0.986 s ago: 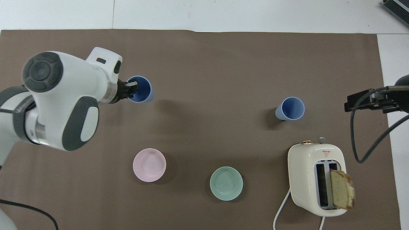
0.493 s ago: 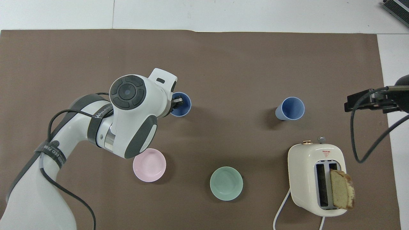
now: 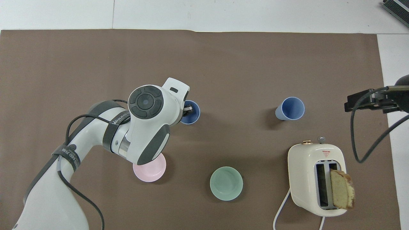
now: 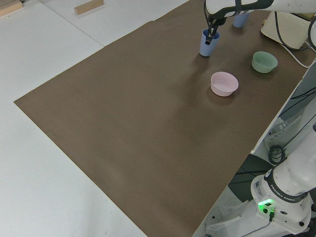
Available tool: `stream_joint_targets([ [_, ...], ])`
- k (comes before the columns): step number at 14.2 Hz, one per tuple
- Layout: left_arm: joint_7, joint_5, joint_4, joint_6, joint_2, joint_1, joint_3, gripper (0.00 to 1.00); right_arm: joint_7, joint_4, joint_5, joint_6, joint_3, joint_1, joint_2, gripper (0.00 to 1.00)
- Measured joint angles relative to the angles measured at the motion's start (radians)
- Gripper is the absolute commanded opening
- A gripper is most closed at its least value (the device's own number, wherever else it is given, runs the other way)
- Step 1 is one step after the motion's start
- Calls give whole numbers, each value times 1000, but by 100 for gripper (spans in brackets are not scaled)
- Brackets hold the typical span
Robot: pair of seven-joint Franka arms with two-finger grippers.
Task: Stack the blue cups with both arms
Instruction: 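Set the blue cup down at center and open the left gripper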
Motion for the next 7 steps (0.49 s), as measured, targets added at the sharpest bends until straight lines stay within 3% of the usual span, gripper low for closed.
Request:
stream_joint_targets([
  [1,-5,0,-4,13,0,-2,-1,12,0,0,0,0,0,-3,0,100],
  [3,-6,0,-6,25,0,-2,2,92,0,0,0,0,0,-5,0,100],
  [4,-6,0,-6,28,0,-2,5,100,0,0,0,0,0,-5,0,100],
  [7,-6,0,-6,28,0,-1,11,100,0,0,0,0,0,-5,0,100],
])
